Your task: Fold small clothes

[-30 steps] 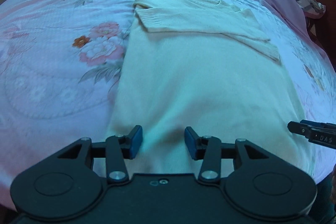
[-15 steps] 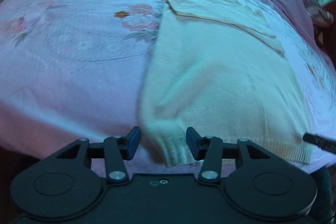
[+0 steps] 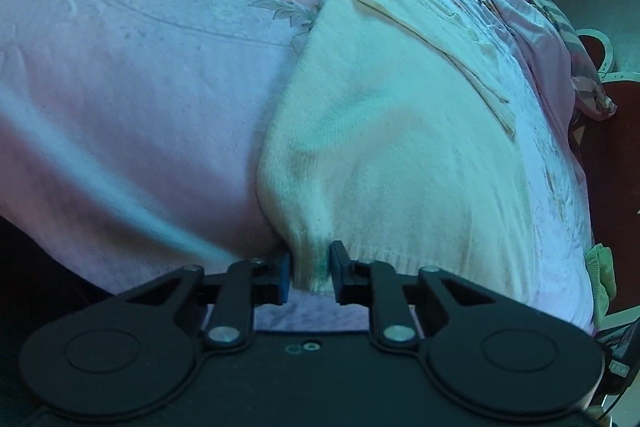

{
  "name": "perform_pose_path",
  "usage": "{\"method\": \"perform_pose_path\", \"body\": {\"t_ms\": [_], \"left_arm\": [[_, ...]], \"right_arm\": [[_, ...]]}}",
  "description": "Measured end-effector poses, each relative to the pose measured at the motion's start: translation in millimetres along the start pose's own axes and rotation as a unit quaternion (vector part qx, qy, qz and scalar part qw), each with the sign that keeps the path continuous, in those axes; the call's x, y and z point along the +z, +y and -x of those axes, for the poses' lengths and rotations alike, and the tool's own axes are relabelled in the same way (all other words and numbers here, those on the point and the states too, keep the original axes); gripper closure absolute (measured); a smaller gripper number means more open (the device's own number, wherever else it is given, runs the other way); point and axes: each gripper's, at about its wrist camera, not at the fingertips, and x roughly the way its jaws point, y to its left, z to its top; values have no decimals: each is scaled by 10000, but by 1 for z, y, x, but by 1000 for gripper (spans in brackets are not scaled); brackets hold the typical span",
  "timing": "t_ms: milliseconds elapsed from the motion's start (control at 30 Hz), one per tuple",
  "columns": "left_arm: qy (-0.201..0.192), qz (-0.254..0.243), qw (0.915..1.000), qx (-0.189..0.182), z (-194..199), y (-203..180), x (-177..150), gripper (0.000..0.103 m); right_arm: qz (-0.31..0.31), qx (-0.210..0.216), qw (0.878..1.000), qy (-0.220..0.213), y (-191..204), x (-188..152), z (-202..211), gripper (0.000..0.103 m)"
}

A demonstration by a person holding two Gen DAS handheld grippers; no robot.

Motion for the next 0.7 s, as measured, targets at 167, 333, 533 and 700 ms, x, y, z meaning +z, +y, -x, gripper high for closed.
{"method": "perform_pose_path", "body": {"t_ms": [167,333,533,700], "left_arm": [[-62,-333,9994,40,0,-12,0,94],[-228,-366,9991,-17,9,-17,3,95],[-660,-526,9961,-261,22,-43,46,95],[-878,-511,9947,-185,-1,-58,107,95]], "right_arm": [[-186,432,9984,307,4,1,-8,89],[-165,510,9983,231,8,4,-5,98],[-280,882,9946,-466,19,49,17,99],[-273,865,9926,-807,35,112,-2,99]]}}
